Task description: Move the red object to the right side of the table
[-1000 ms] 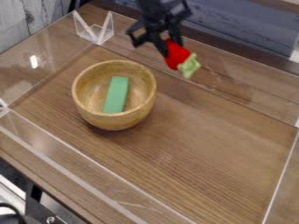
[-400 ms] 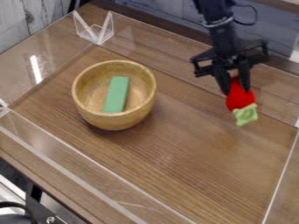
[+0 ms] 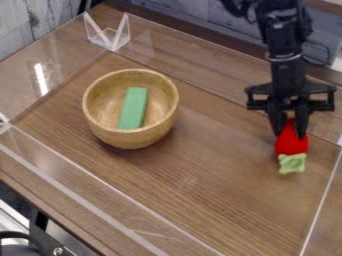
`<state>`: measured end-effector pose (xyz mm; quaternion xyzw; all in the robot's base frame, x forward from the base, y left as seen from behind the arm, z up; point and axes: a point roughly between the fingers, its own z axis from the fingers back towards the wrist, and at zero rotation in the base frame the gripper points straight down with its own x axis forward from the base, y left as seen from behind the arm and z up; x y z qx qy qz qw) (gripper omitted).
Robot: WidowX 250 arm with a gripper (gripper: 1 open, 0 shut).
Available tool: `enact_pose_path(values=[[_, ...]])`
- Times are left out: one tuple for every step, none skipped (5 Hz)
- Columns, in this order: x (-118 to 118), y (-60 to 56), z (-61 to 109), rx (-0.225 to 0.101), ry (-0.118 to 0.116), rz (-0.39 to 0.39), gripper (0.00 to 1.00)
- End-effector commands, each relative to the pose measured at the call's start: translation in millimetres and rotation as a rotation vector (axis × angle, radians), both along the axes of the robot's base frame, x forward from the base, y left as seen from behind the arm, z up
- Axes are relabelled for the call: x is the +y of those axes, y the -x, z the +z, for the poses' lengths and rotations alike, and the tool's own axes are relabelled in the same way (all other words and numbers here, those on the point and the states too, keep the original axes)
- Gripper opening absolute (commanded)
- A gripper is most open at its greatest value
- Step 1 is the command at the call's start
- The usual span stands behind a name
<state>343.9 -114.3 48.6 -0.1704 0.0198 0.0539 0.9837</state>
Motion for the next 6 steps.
enact_pose_path(values=[[2,-11.4,26.9,-0.091,-0.004,-0.071,0.0],[7,-9.7,24.3,-0.095,-0.016,-0.134,0.0],[12,-8.2,18.8,-0.089,-0.03,-0.171,0.0],[29,-10.6,14.0,-0.078,-0.047,-0.156,0.0],[45,-12.5,9.5,-0.069,-0.065,-0.141,0.0],[39,-11.7,2.5,-0.059,-0.08,-0.141,0.0]])
